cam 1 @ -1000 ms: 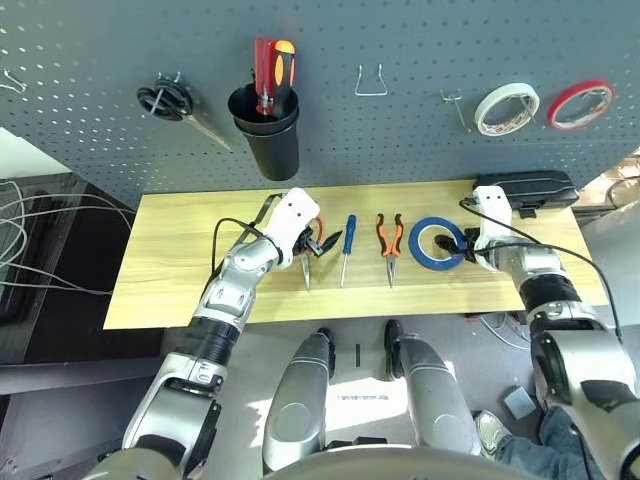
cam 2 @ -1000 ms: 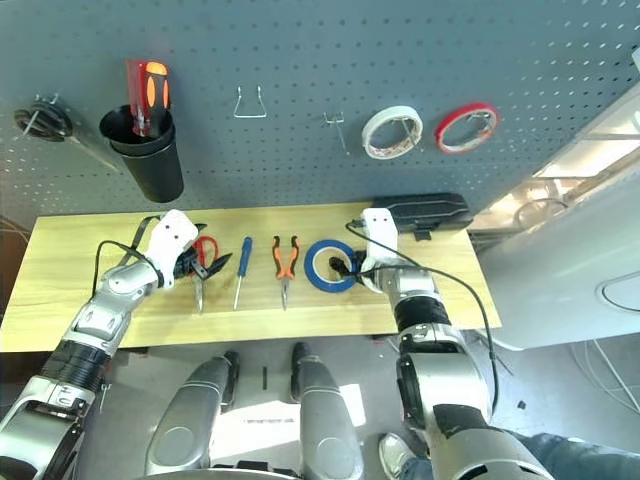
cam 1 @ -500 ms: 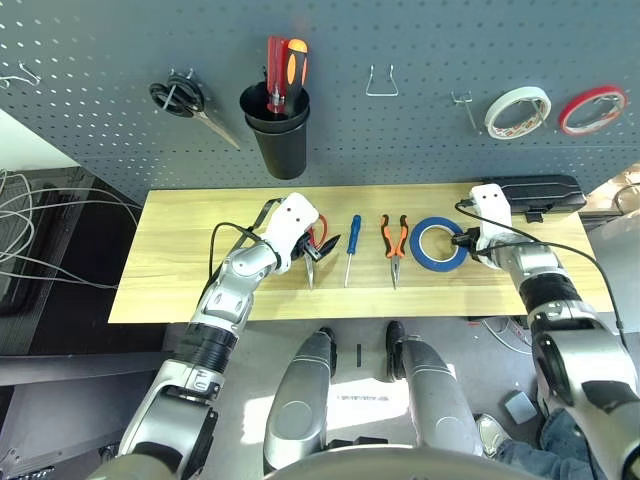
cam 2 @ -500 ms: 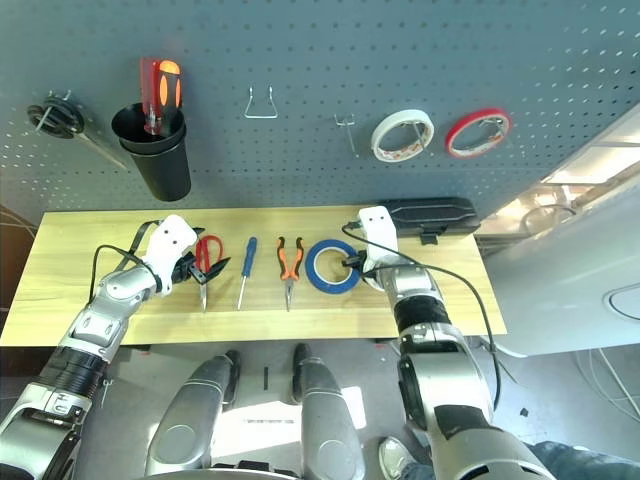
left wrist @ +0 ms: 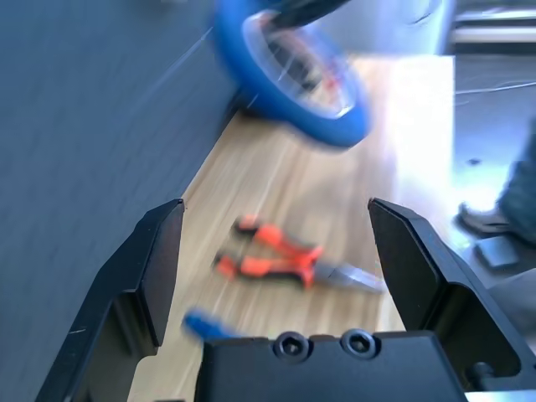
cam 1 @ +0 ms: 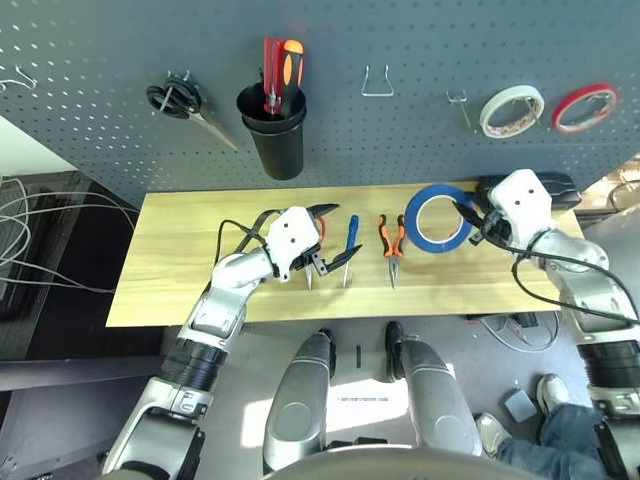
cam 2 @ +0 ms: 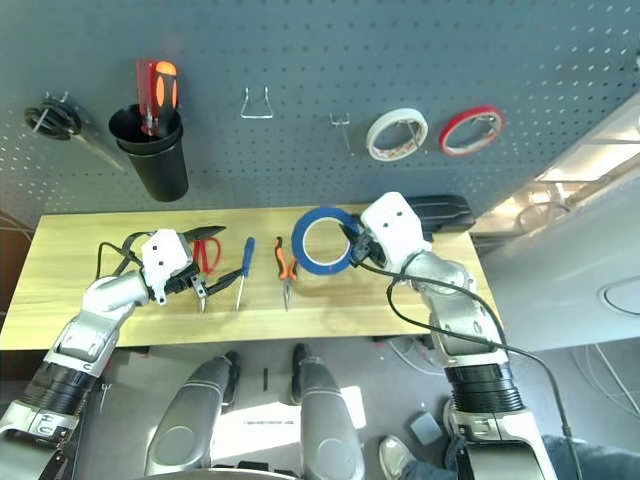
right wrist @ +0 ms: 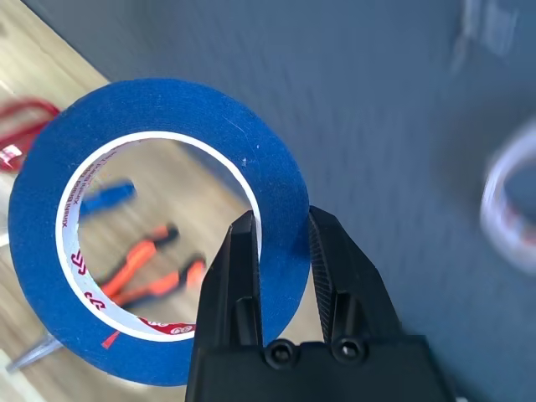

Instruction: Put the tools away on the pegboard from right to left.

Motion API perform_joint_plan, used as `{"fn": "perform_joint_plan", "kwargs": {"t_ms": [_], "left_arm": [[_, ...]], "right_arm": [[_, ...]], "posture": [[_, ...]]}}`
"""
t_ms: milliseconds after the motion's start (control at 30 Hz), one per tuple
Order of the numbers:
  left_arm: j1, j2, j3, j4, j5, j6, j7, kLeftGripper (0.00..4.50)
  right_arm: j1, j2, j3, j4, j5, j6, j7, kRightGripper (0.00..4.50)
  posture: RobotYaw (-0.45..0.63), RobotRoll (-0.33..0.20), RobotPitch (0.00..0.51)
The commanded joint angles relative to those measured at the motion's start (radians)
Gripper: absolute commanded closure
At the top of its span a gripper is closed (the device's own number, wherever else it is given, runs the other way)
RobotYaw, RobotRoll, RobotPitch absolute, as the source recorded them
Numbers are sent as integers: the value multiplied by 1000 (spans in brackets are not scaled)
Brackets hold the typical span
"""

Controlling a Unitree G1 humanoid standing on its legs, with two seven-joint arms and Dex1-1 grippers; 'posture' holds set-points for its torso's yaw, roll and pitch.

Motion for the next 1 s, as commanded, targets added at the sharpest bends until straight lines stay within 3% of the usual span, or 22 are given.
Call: {"fn": "perform_joint_plan", "kwargs": {"t_ms": [33, 567, 800, 1000], "left_arm": [[-21, -18, -1, -2, -14, -25, 1, 0], [-140, -85, 12, 44, -56, 25, 34, 0], [-224, -173, 29, 63, -119, 130, 70, 0], [-252, -213, 18, 79, -99, 144, 92, 0]], "right_arm": [[-18, -9, -24, -77, 26, -51, 8, 3775], [-100, -47, -165, -96, -13, -95, -109, 3775], [-122, -36, -144, -1, -67, -106, -164, 3775], [-165, -10, -97, 98, -123, -137, -209, 3775]], "posture": [[59, 0, 284], [20, 0, 291], [30, 0, 289], [49, 0, 289]]}}
